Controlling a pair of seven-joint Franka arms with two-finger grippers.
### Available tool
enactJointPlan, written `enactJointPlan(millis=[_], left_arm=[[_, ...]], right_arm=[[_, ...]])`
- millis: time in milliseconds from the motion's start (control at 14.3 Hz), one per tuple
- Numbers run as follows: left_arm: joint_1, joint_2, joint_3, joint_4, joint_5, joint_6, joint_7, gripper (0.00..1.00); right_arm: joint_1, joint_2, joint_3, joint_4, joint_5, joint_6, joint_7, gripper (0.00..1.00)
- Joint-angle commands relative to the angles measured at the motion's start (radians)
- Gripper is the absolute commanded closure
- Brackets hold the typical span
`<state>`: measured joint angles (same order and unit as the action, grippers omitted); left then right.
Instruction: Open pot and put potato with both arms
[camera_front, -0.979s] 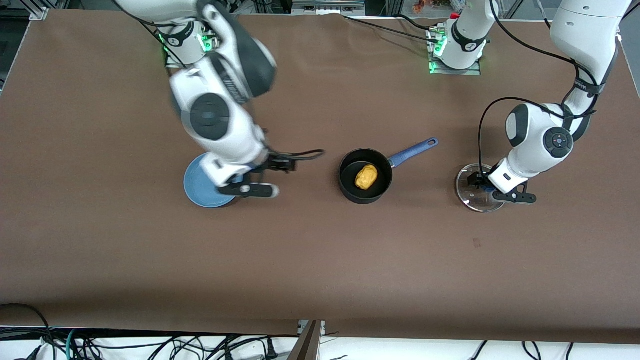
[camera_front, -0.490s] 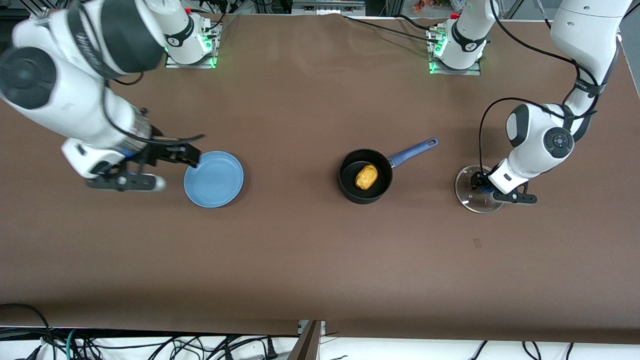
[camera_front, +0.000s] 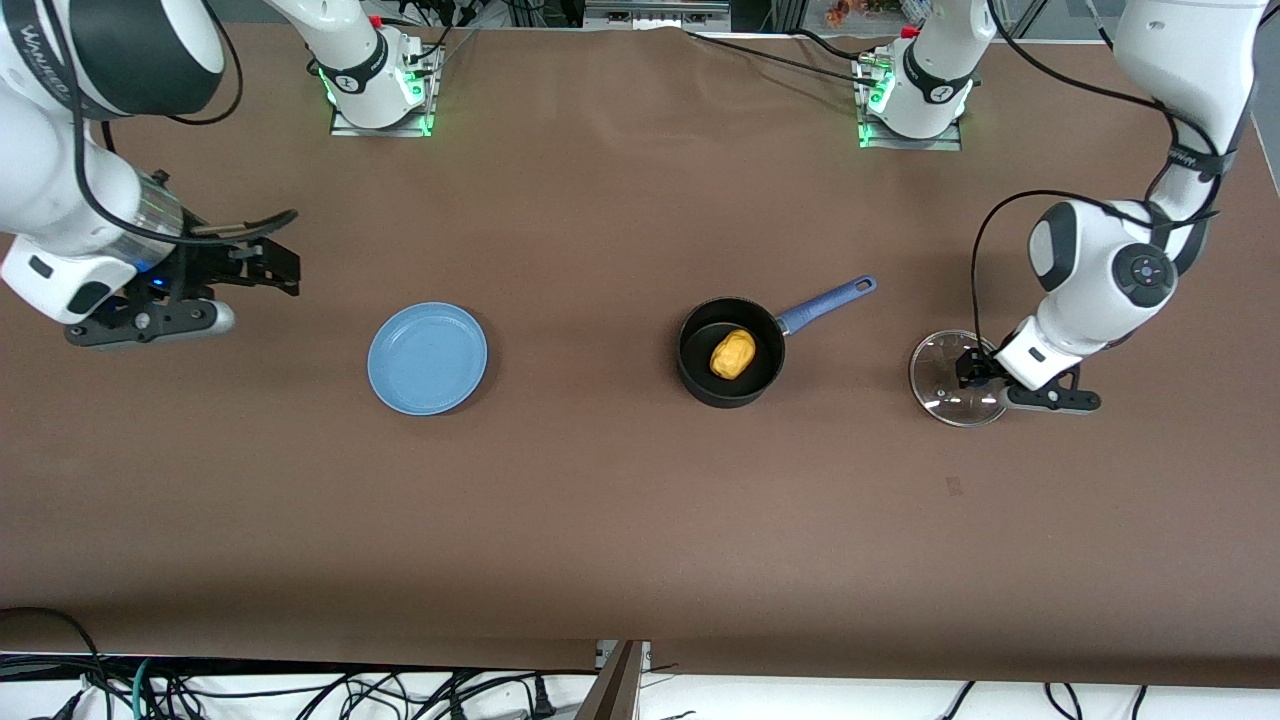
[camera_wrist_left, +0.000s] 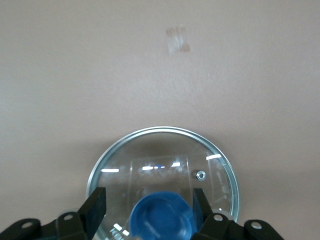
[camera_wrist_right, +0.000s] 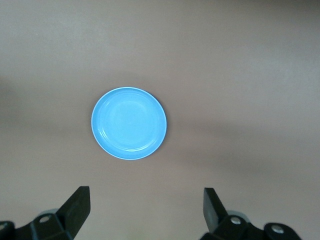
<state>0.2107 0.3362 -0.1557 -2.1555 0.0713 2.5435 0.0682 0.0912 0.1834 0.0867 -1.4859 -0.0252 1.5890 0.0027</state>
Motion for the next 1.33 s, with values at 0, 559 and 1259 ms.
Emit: enactJointPlan(millis=[0, 559, 1259], left_arm=[[0.012, -0.057, -0.01, 0.061, 0.012, -0.127, 0.012, 0.21], [0.009, -0.108, -0.019, 0.295, -0.008, -0.477, -0.002, 0.21], [0.003, -0.137, -0.065, 0.595, -0.038, -0.815, -0.059, 0.15]], right_arm=[[-0.066, -0.102, 0.022, -0.063, -0.007, 0.042, -0.023, 0.0], [-0.073, -0.113, 0.012, -0.041, -0.028, 0.002, -0.038, 0.0], [-0.076, -0.082, 0.012, -0.014, -0.033, -0.003, -0.038, 0.0]])
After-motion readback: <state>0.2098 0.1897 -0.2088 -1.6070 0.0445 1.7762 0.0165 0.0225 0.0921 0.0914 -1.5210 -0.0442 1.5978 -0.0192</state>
